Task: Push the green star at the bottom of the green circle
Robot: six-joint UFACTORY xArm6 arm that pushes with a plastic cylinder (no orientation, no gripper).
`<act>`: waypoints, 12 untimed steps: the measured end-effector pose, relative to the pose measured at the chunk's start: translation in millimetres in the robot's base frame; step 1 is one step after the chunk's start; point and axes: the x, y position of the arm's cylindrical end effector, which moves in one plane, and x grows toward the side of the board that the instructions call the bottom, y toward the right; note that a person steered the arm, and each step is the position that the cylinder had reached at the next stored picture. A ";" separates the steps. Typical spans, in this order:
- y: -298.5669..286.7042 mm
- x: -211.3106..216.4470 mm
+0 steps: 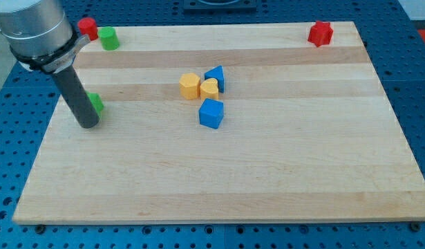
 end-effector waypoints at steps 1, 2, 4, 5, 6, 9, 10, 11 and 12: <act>0.0 -7.2; -0.3 -11.2; -13.2 -11.2; -21.8 -11.2; -22.8 -14.7; -20.9 -40.4; -20.9 -45.2; -20.9 -51.1; -20.9 -61.4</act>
